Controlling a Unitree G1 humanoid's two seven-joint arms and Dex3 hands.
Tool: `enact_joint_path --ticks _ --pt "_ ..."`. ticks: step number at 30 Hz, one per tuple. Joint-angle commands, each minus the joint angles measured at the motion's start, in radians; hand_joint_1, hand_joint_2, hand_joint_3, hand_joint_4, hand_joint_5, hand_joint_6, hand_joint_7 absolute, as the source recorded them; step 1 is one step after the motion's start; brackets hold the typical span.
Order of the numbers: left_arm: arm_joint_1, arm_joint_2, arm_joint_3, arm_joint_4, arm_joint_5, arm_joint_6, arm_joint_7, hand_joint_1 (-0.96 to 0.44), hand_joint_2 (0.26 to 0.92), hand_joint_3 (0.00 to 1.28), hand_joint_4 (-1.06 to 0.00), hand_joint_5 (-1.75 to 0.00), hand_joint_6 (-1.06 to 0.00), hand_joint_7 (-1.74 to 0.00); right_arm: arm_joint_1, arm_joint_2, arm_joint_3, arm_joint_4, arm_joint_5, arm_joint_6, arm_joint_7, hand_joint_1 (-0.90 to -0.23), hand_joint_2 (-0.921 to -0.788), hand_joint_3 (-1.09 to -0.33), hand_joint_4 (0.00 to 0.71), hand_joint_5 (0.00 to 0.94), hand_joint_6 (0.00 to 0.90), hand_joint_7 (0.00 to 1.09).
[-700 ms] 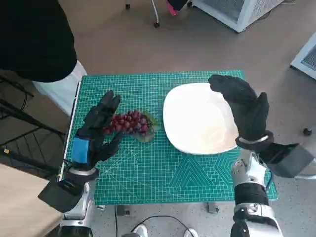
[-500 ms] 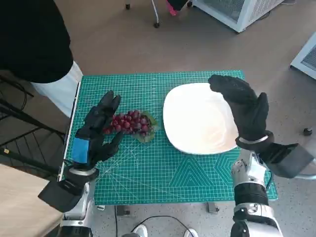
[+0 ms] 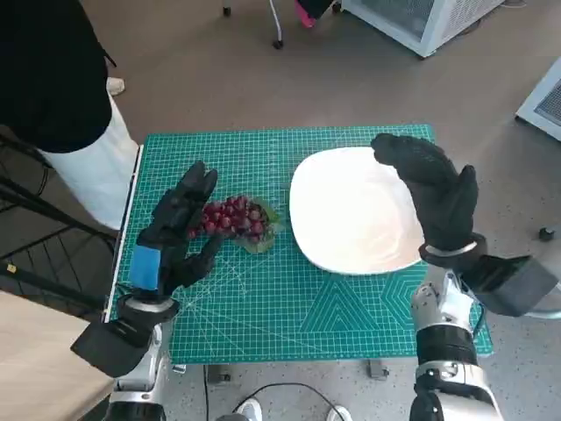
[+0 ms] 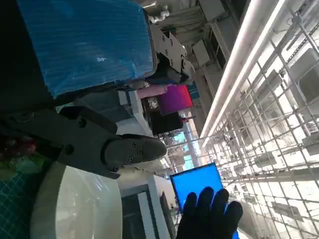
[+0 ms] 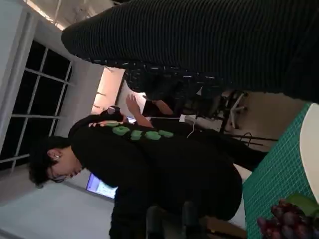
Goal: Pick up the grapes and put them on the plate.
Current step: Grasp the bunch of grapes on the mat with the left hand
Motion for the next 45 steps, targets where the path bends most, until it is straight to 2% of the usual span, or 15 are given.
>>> enact_joint_path --ticks 1,36,38,41,42,45 --pt "0.008 -0.002 -0.003 -0.006 -0.006 0.003 0.0 -0.28 0.921 0.33 -0.42 0.0 -0.43 -0.06 0.011 -0.007 -0.005 0.016 -0.003 0.002 0.012 -0.579 -0.921 -0.595 0.342 0.0 0.43 0.0" --pt "0.007 0.002 0.003 -0.008 -0.001 0.009 0.009 -0.25 0.921 0.31 -0.41 0.0 -0.42 -0.04 0.008 -0.003 -0.002 0.014 -0.008 -0.006 0.016 -0.587 -0.921 -0.59 0.344 0.0 0.422 0.0" --pt "0.0 0.04 -0.002 -0.029 0.113 0.053 0.045 -0.27 0.921 0.3 -0.39 0.0 -0.4 -0.04 0.009 -0.003 -0.003 0.014 -0.008 -0.005 0.015 -0.587 -0.921 -0.59 0.344 0.0 0.422 0.0" --pt "-0.02 0.154 -0.023 -0.109 0.443 0.211 0.126 -0.39 0.92 0.17 -0.26 0.0 -0.29 -0.02 0.01 -0.003 -0.003 0.016 -0.009 -0.002 0.012 -0.586 -0.921 -0.591 0.344 0.0 0.422 0.0" --pt "-0.025 0.176 -0.029 -0.13 0.509 0.251 0.134 -0.43 0.918 0.13 -0.21 0.0 -0.26 -0.01 0.01 -0.003 -0.003 0.016 -0.009 -0.001 0.012 -0.586 -0.921 -0.591 0.344 0.0 0.422 0.0" --pt "-0.03 0.197 -0.041 -0.161 0.579 0.31 0.138 -0.49 0.915 0.06 -0.13 0.0 -0.2 0.0 0.009 -0.004 -0.003 0.017 -0.008 0.0 0.012 -0.584 -0.921 -0.591 0.344 0.0 0.421 0.0"
